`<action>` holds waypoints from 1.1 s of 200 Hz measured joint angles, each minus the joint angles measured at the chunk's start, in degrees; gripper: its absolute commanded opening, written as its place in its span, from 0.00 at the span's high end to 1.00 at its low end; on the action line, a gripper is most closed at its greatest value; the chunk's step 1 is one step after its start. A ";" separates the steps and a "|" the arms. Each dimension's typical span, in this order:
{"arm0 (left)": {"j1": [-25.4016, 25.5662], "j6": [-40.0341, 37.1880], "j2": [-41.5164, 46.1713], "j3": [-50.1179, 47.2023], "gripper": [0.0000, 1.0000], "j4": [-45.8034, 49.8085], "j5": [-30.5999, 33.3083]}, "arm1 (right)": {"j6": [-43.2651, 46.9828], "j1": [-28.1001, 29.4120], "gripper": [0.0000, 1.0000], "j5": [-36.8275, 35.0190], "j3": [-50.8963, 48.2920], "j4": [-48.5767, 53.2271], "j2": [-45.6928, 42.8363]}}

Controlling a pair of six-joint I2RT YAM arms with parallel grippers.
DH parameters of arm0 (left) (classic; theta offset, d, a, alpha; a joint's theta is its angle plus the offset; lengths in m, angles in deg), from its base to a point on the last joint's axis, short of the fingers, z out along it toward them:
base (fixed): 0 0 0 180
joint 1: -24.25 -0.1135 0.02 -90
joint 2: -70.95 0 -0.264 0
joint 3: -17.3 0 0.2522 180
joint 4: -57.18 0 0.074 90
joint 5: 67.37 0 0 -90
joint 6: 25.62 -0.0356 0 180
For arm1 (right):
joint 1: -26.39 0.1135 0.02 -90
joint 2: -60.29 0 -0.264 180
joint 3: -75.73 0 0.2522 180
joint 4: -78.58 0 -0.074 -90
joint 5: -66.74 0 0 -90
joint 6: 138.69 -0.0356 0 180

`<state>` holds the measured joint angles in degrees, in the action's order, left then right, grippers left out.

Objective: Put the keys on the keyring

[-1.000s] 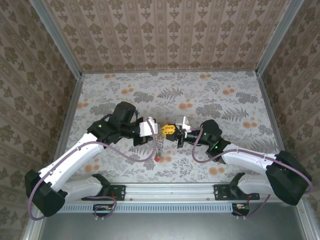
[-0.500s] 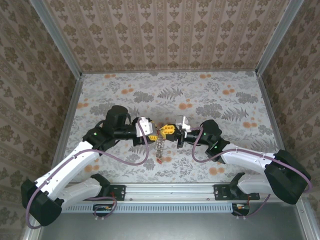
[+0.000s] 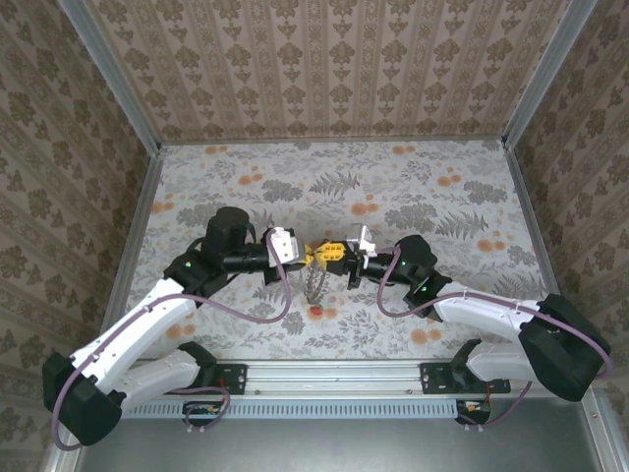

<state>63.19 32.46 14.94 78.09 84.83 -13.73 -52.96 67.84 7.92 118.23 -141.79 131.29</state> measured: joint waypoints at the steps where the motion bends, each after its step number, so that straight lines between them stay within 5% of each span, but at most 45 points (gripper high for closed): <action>1: 0.00 -0.02 0.07 -0.07 0.94 -0.11 0.04 | -0.15 0.00 1.00 -0.09 0.00 -0.04 0.02; 14: 0.02 -0.24 0.42 -0.72 0.77 -1.01 0.33 | -1.46 -0.09 1.00 -0.63 -0.31 -1.05 0.15; 32: -0.04 -0.79 0.81 -2.12 0.70 -1.70 1.25 | -3.34 -0.46 1.00 -1.01 -0.55 -2.51 0.35; 142: -0.24 1.09 3.72 -6.54 0.59 -6.25 3.58 | -5.81 -1.18 1.00 -1.09 -0.55 -6.38 1.62; 176: -0.79 1.79 6.34 -6.69 0.63 -7.52 3.30 | -5.29 -1.18 1.00 0.28 -0.55 -5.73 1.62; 220: -1.46 -0.02 6.97 -6.32 0.91 -5.97 1.09 | -1.77 -1.18 1.00 4.96 0.44 -0.20 1.60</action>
<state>61.72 32.44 21.91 71.77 78.86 -12.63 -54.73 66.66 12.88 118.66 -141.99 132.89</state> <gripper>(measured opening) 0.122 0.054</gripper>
